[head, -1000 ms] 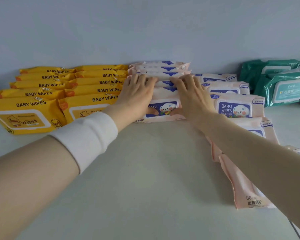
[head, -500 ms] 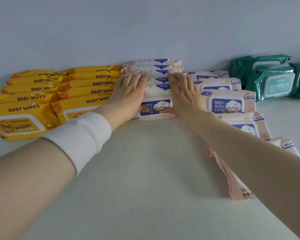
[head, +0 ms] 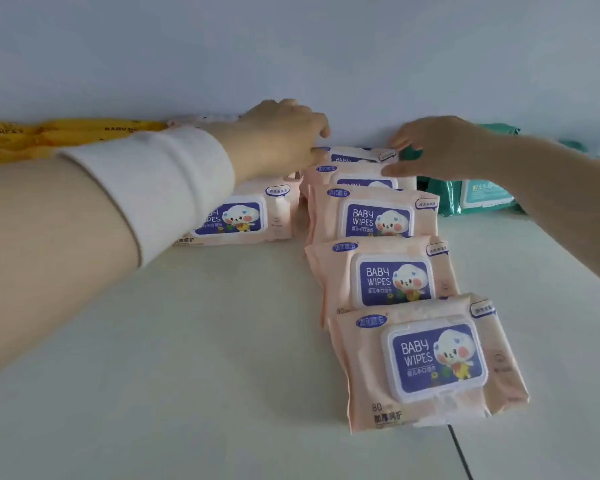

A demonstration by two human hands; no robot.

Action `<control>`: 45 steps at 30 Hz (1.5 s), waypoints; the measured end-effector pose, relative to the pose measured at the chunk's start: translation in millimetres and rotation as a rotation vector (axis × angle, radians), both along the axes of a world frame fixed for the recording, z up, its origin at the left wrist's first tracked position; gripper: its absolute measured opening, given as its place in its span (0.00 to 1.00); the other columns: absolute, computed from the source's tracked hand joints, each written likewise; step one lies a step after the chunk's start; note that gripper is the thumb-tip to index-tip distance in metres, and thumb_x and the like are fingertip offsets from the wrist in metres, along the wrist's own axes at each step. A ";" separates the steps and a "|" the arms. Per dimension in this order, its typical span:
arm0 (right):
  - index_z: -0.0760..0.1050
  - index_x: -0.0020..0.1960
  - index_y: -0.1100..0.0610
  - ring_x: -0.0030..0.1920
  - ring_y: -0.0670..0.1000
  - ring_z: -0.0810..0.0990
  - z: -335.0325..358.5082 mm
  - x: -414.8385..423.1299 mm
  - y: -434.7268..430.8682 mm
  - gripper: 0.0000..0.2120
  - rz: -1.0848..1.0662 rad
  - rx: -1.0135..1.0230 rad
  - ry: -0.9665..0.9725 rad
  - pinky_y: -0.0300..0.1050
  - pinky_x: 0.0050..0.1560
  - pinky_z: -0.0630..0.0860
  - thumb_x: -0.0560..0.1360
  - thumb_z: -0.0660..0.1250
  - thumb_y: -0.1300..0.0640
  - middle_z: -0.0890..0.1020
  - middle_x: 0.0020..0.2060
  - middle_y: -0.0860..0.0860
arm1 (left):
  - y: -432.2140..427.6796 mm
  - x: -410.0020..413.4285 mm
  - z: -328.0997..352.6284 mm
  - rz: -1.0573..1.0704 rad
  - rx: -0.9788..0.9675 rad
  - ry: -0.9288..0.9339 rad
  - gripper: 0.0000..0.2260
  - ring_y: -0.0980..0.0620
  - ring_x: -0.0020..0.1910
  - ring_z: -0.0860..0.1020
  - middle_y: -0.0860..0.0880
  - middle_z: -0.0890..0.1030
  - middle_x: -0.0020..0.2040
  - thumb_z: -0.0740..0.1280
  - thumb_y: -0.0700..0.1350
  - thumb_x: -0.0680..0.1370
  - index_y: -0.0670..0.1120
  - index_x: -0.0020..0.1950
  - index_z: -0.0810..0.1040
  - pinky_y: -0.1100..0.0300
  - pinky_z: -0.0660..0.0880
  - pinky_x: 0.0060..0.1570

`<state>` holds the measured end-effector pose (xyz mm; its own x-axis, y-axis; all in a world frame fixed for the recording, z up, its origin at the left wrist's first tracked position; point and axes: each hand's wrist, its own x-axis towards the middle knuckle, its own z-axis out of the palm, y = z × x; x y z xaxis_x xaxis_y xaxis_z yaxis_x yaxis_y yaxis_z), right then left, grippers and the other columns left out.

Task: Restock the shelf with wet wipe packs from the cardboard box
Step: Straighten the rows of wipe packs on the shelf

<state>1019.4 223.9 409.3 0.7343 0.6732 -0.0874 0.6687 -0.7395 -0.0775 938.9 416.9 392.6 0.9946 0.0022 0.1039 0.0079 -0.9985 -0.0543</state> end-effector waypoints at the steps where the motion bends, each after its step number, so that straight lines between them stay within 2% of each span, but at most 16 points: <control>1: 0.68 0.68 0.56 0.65 0.54 0.70 -5.9 10.1 -5.7 0.27 0.023 -0.028 0.005 0.44 0.64 0.64 0.73 0.67 0.45 0.73 0.66 0.52 | -6.9 16.0 -3.1 0.022 -0.009 0.035 0.18 0.44 0.66 0.67 0.45 0.72 0.67 0.57 0.52 0.79 0.48 0.68 0.68 0.50 0.65 0.61; 4: 0.68 0.69 0.54 0.68 0.54 0.68 -22.6 36.3 -13.8 0.28 0.103 -0.052 -0.025 0.44 0.65 0.63 0.72 0.67 0.45 0.70 0.68 0.52 | -22.9 61.5 -14.8 0.125 -0.049 0.167 0.13 0.44 0.58 0.73 0.42 0.75 0.64 0.57 0.45 0.79 0.45 0.61 0.73 0.51 0.69 0.59; 6: 0.67 0.70 0.54 0.68 0.54 0.68 -33.4 49.6 -14.8 0.29 0.164 -0.068 -0.041 0.45 0.66 0.63 0.72 0.67 0.46 0.70 0.68 0.53 | -31.1 84.4 -23.0 0.189 -0.075 0.246 0.13 0.44 0.52 0.74 0.40 0.77 0.61 0.56 0.46 0.80 0.41 0.58 0.74 0.52 0.71 0.56; 9: 0.65 0.70 0.54 0.67 0.55 0.69 -45.1 61.2 -14.7 0.28 0.227 -0.059 -0.034 0.48 0.66 0.66 0.73 0.66 0.45 0.70 0.68 0.53 | -34.5 102.5 -25.7 0.255 -0.068 0.265 0.17 0.42 0.54 0.75 0.40 0.77 0.60 0.56 0.50 0.81 0.38 0.60 0.74 0.53 0.71 0.53; 12: 0.66 0.69 0.54 0.64 0.56 0.71 -49.5 63.9 -13.1 0.29 0.248 -0.016 -0.014 0.48 0.63 0.68 0.72 0.66 0.45 0.73 0.65 0.53 | -33.4 107.0 -24.0 0.283 -0.040 0.257 0.20 0.40 0.57 0.75 0.41 0.76 0.61 0.57 0.54 0.80 0.40 0.62 0.74 0.52 0.71 0.55; 16: 0.71 0.64 0.57 0.59 0.57 0.74 -51.2 63.5 -8.7 0.27 0.251 -0.025 -0.027 0.47 0.58 0.71 0.71 0.68 0.43 0.76 0.59 0.55 | -39.1 109.5 -25.9 0.285 -0.046 0.322 0.21 0.41 0.52 0.75 0.38 0.77 0.58 0.57 0.54 0.80 0.37 0.57 0.75 0.54 0.70 0.48; 20: 0.74 0.58 0.58 0.56 0.57 0.75 -54.3 59.3 -12.8 0.22 0.205 0.051 -0.028 0.46 0.54 0.72 0.70 0.69 0.45 0.77 0.56 0.54 | -31.5 108.0 -23.5 0.339 -0.021 0.278 0.21 0.40 0.57 0.75 0.41 0.77 0.60 0.58 0.55 0.79 0.40 0.61 0.74 0.53 0.71 0.54; 23: 0.74 0.56 0.56 0.55 0.56 0.75 -56.2 54.8 -16.7 0.20 0.188 0.113 -0.048 0.44 0.49 0.71 0.70 0.69 0.45 0.77 0.56 0.53 | -30.1 103.6 -26.5 0.401 0.031 0.301 0.23 0.39 0.54 0.76 0.37 0.77 0.56 0.57 0.58 0.79 0.37 0.51 0.73 0.54 0.70 0.48; 27: 0.75 0.58 0.56 0.57 0.56 0.75 -53.9 52.6 -16.8 0.21 0.180 0.118 -0.046 0.45 0.52 0.72 0.70 0.69 0.44 0.78 0.57 0.52 | -37.0 106.9 -24.4 0.451 -0.010 0.341 0.27 0.39 0.55 0.75 0.36 0.77 0.56 0.53 0.58 0.80 0.34 0.55 0.75 0.54 0.66 0.47; 29: 0.75 0.59 0.57 0.56 0.56 0.76 -50.5 53.1 -17.3 0.24 0.157 0.114 -0.015 0.47 0.54 0.72 0.71 0.66 0.41 0.79 0.55 0.54 | -35.0 109.9 -23.8 0.457 -0.026 0.345 0.27 0.39 0.56 0.74 0.36 0.77 0.57 0.53 0.58 0.80 0.34 0.56 0.75 0.53 0.67 0.51; 31: 0.78 0.55 0.59 0.51 0.57 0.77 -46.7 54.6 -18.2 0.24 0.151 0.117 0.012 0.48 0.51 0.72 0.74 0.60 0.39 0.81 0.50 0.56 | -31.4 109.8 -26.6 0.463 0.002 0.366 0.27 0.39 0.55 0.75 0.37 0.77 0.56 0.53 0.60 0.79 0.36 0.54 0.75 0.52 0.68 0.53; 34: 0.76 0.44 0.62 0.42 0.57 0.74 -42.7 53.6 -16.1 0.27 0.125 0.132 0.076 0.47 0.43 0.68 0.77 0.51 0.41 0.76 0.38 0.57 | -24.5 106.4 -33.0 0.446 0.036 0.362 0.25 0.42 0.45 0.73 0.42 0.76 0.43 0.56 0.63 0.77 0.40 0.39 0.71 0.54 0.69 0.46; 36: 0.74 0.43 0.62 0.40 0.55 0.71 -41.4 52.5 -13.9 0.27 0.109 0.107 0.099 0.45 0.42 0.65 0.78 0.49 0.40 0.73 0.36 0.56 | -20.8 102.9 -32.9 0.425 -0.004 0.339 0.26 0.44 0.41 0.73 0.45 0.74 0.36 0.58 0.65 0.75 0.41 0.34 0.70 0.57 0.67 0.38; 39: 0.77 0.48 0.61 0.42 0.54 0.73 -41.3 51.7 -13.7 0.27 0.111 0.083 0.128 0.44 0.42 0.66 0.74 0.56 0.37 0.76 0.40 0.54 | -15.9 98.9 -29.3 0.377 -0.123 0.341 0.23 0.45 0.39 0.75 0.44 0.79 0.39 0.60 0.63 0.75 0.43 0.41 0.77 0.60 0.64 0.31; 42: 0.77 0.57 0.56 0.45 0.51 0.71 -44.0 49.3 -15.0 0.27 0.095 0.108 0.112 0.43 0.44 0.69 0.68 0.65 0.36 0.79 0.49 0.53 | -12.0 95.6 -27.0 0.266 -0.336 0.286 0.16 0.52 0.32 0.68 0.50 0.73 0.33 0.65 0.58 0.74 0.48 0.35 0.70 0.60 0.61 0.30; 45: 0.79 0.53 0.56 0.43 0.52 0.71 -46.6 49.6 -12.0 0.25 0.074 0.150 0.097 0.42 0.42 0.67 0.66 0.70 0.38 0.79 0.44 0.53 | -8.1 93.2 -22.8 0.137 -0.521 0.237 0.17 0.54 0.29 0.63 0.51 0.66 0.29 0.69 0.52 0.74 0.48 0.31 0.65 0.61 0.60 0.28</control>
